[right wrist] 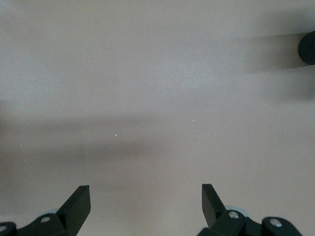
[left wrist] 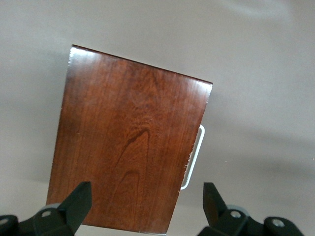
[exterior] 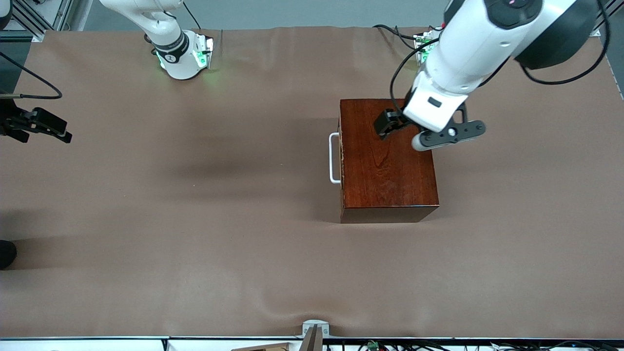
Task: Open drawer, take yellow block, close drawer
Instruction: 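Reach the left gripper over the box to the white drawer handle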
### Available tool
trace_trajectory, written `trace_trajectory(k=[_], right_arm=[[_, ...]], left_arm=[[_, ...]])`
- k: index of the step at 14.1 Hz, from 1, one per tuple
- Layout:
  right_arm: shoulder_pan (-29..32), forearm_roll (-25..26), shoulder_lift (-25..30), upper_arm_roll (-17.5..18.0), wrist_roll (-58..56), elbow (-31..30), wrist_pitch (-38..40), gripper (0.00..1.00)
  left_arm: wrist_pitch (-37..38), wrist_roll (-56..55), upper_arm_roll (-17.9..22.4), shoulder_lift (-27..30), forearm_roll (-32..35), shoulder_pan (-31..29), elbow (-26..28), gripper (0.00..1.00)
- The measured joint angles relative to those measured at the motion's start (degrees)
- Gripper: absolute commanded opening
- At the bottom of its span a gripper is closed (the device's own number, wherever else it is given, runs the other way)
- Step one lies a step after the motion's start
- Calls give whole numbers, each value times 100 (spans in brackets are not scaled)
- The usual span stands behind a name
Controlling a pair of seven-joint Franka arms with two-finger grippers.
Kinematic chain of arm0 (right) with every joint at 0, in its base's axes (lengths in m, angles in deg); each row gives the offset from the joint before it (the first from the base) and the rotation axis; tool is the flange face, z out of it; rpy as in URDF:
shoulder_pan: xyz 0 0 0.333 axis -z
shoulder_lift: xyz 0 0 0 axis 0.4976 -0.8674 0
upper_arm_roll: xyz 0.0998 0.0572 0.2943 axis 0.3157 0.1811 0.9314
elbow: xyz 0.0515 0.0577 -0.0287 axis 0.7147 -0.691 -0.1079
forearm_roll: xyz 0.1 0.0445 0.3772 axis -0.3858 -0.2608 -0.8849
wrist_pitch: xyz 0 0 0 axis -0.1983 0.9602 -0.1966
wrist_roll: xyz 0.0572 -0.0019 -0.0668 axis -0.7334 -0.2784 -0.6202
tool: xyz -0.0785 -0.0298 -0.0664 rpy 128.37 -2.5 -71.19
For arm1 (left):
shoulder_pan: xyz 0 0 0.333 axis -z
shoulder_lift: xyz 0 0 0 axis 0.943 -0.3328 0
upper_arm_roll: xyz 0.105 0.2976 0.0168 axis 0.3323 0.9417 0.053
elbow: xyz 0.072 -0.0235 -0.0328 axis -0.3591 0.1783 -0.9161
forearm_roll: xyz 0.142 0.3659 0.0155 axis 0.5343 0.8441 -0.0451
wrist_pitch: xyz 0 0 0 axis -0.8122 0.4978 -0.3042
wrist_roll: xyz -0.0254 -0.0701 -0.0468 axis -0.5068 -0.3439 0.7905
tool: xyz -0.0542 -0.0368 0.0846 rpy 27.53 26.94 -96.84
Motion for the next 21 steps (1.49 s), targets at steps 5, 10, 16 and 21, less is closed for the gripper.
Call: trace_trajectory(k=[5, 10, 16, 21], right_arm=[[0, 0, 0, 0, 0, 0, 3, 100], [0, 0, 0, -3, 0, 2, 4, 100], [-7, 0, 0, 12, 0, 24, -12, 100], [1, 0, 0, -4, 0, 24, -19, 100]], left_arm=[[-542, -608, 9, -466, 396, 623, 1, 100], [-974, -1539, 27, -993, 1114, 1536, -89, 100], [-992, -1671, 44, -1473, 1314, 1858, -189, 100], [-993, -1671, 47, -1783, 1590, 2056, -204, 100]])
